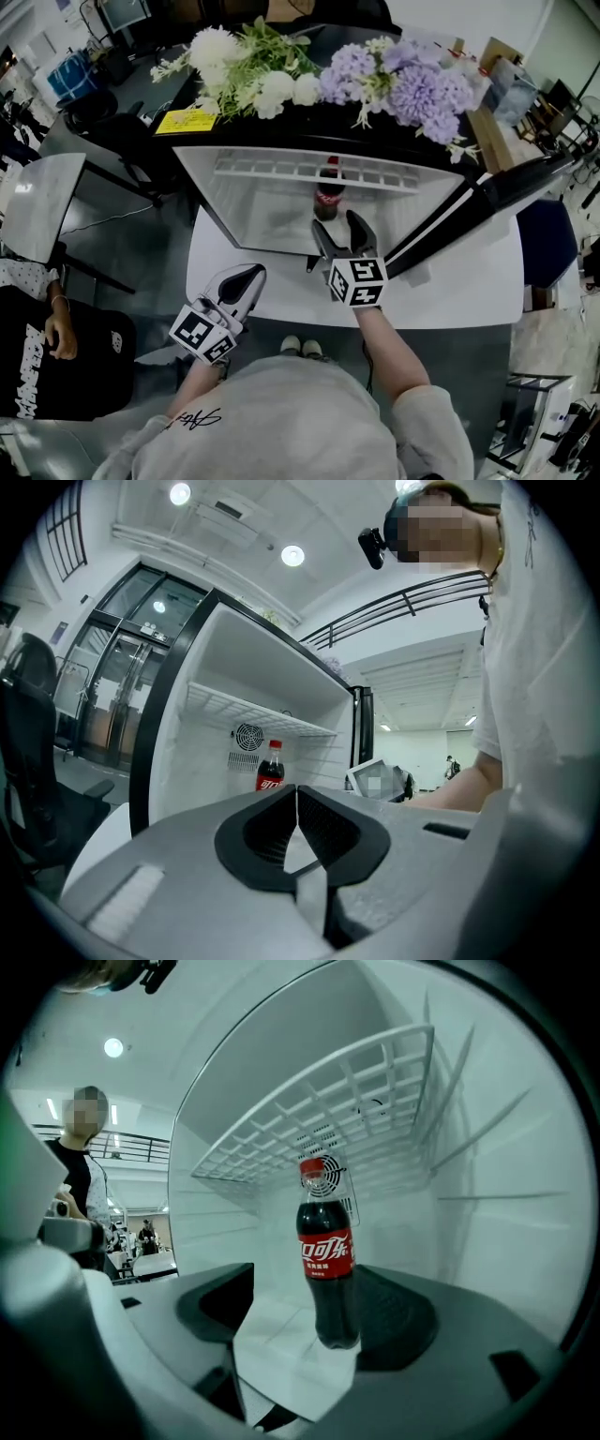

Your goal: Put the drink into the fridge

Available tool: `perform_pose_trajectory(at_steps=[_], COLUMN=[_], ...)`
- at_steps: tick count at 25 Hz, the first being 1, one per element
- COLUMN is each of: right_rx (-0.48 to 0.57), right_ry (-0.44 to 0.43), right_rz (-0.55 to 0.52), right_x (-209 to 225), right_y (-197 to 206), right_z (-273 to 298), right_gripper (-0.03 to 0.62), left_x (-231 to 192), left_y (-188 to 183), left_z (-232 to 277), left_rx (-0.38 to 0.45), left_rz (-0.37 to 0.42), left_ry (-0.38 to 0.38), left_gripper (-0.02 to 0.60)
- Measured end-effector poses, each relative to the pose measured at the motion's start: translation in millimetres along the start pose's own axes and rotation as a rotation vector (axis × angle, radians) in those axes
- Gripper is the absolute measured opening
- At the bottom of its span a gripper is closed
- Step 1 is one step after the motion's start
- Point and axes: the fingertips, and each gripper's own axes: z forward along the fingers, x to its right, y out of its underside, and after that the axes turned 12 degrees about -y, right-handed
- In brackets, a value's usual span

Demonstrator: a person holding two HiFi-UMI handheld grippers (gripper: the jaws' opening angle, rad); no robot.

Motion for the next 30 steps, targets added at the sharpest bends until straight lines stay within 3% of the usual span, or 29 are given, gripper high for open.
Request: perform_pose_trajectory(at_steps=[5, 18, 22, 30], right_rx=[0.018, 0.086, 0.09, 0.097], right_ry=[-0.062, -0.13, -0.121, -0.114], right_rz=[0.008, -0.044, -0.063, -0.036], right_x=[-29, -81, -85, -94], right_y=[-8, -30, -32, -35], right_z=[-27, -66, -77, -84], right_gripper=[0.307, 0.302, 0.197, 0.062], left_x=[0, -4, -3, 2], left_y=[-4, -11, -13, -13], left_z=[3, 4, 3, 5], left_rx=[0.011, 0.024, 0.028, 0.028], left_rz=[0.008, 0.016, 0.018, 0.018], left_ry=[0.008, 0.003, 0.005, 0.022], left_gripper=[0.009, 0.009, 0.009, 0.009])
